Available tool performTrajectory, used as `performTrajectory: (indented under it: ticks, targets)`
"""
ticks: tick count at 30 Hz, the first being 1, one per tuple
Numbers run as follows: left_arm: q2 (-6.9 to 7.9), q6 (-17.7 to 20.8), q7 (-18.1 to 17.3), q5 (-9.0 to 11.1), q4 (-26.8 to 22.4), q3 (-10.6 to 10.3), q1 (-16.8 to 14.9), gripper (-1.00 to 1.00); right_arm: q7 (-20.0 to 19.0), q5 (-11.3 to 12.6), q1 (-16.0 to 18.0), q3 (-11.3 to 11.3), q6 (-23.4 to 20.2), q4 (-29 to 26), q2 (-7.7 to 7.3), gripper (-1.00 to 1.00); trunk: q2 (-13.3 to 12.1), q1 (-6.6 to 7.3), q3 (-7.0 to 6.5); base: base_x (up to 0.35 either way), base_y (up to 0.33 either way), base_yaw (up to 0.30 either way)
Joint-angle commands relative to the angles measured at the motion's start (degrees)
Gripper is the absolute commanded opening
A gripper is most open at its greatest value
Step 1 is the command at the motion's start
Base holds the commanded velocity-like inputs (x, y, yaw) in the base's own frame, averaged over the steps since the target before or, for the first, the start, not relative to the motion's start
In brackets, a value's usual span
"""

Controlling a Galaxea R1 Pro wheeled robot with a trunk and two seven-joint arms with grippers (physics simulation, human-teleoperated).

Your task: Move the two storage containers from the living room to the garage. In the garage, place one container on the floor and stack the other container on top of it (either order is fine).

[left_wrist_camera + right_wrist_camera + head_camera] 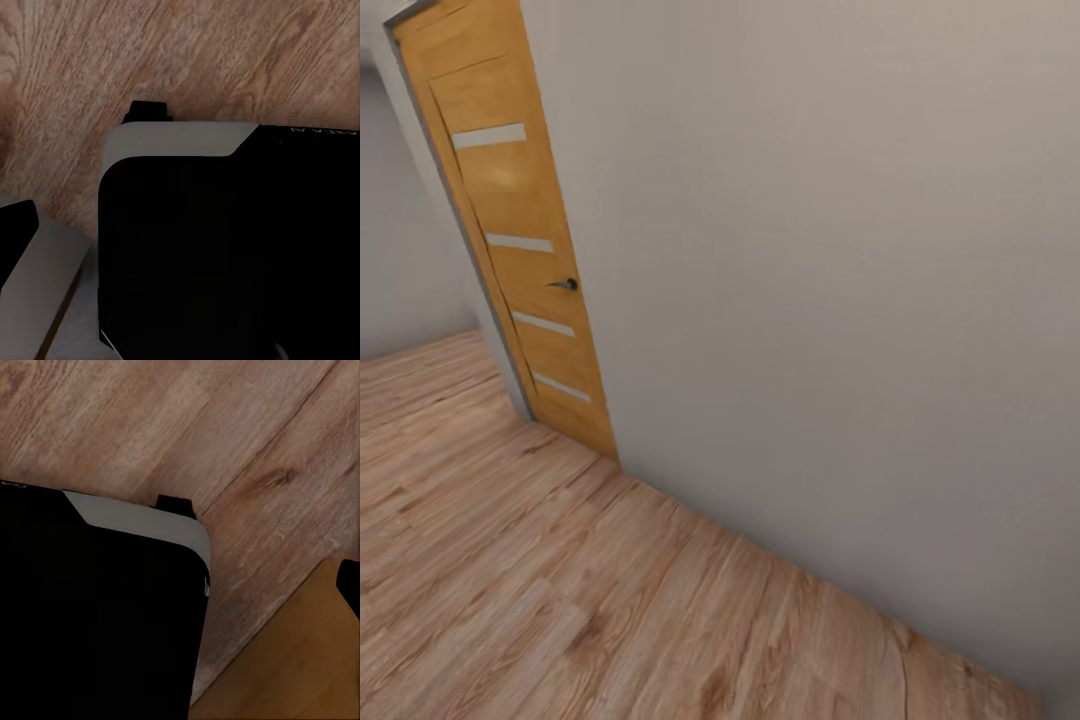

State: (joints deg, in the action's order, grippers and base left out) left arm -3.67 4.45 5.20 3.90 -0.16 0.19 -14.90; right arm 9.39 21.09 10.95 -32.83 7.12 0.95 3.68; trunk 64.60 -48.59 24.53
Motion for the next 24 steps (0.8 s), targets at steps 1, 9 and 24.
performTrajectory:
  ticks: [1,9,24]
  targets:
    - [-0.02,0.2,0.17,0.42,-0.02,-0.02,-0.04,1.0,0.1,0.53,0.04,-0.48,0.25,0.1,0.04,1.0,0.03,-0.03,0.06,0.303,0.0,0.274]
    - [-0.02,0.2,0.22,0.45,-0.02,-0.02,-0.04,1.0,0.1,0.53,0.04,-0.48,0.26,0.1,0.02,1.0,0.03,-0.03,0.06,0.301,0.0,0.274]
    - [-0.02,0.2,0.21,0.43,-0.02,-0.02,-0.04,1.0,0.1,0.53,0.04,-0.48,0.26,0.1,0.01,1.0,0.03,-0.03,0.06,0.297,0.0,0.274]
